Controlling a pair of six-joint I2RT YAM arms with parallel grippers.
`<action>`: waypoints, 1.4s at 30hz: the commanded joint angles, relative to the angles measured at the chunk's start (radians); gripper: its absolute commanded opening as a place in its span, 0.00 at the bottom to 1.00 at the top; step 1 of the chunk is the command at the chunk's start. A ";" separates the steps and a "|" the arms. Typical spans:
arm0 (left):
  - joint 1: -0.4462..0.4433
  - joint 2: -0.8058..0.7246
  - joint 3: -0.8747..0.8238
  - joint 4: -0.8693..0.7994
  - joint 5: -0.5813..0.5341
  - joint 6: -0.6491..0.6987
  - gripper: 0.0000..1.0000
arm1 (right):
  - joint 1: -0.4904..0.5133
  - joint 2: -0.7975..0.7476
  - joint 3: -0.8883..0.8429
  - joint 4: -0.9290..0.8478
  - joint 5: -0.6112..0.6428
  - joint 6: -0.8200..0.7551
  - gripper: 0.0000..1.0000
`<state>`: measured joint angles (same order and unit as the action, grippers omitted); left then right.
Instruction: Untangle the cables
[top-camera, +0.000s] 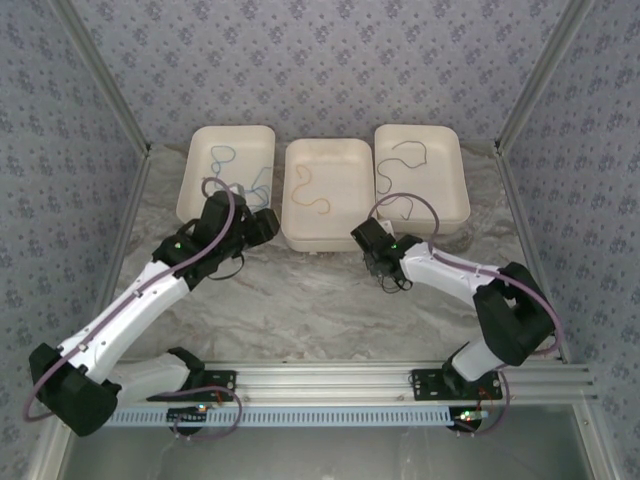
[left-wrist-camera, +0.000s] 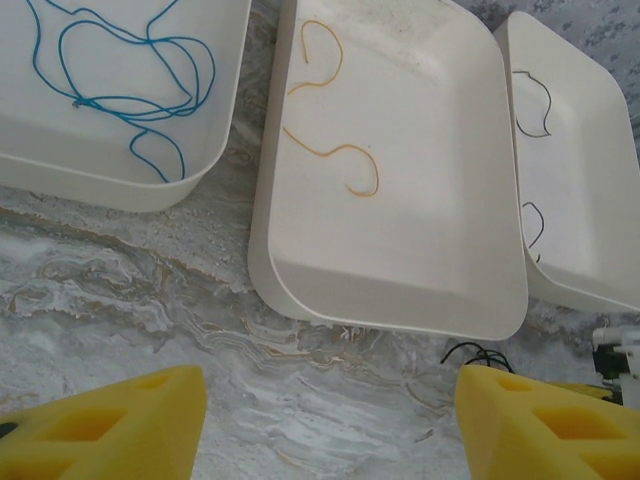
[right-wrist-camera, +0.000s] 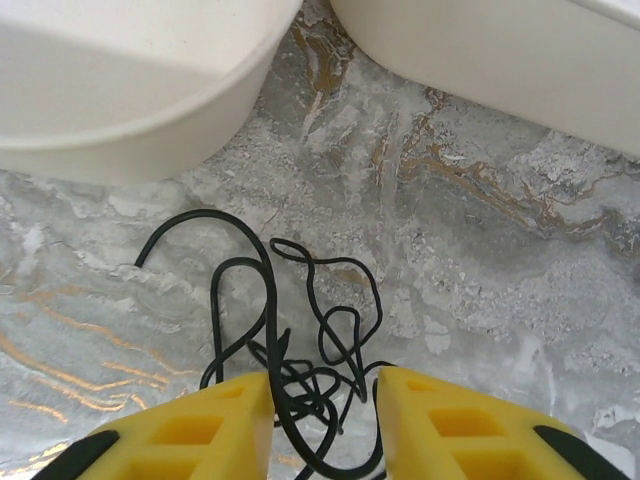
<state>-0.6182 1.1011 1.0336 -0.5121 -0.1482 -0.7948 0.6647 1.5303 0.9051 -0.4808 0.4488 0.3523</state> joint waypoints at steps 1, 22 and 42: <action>-0.027 -0.027 -0.004 0.011 -0.024 -0.013 0.67 | -0.009 0.013 0.019 -0.002 0.007 -0.007 0.32; -0.296 0.018 -0.299 0.600 0.189 -0.132 0.67 | -0.067 -0.606 0.019 -0.018 -0.170 0.058 0.00; -0.402 0.346 -0.154 0.854 0.257 0.028 0.65 | -0.279 -0.685 0.101 -0.034 -0.659 0.139 0.00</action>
<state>-1.0149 1.4265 0.8364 0.2695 0.0753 -0.8215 0.4160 0.8570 0.9661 -0.4984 -0.0860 0.4576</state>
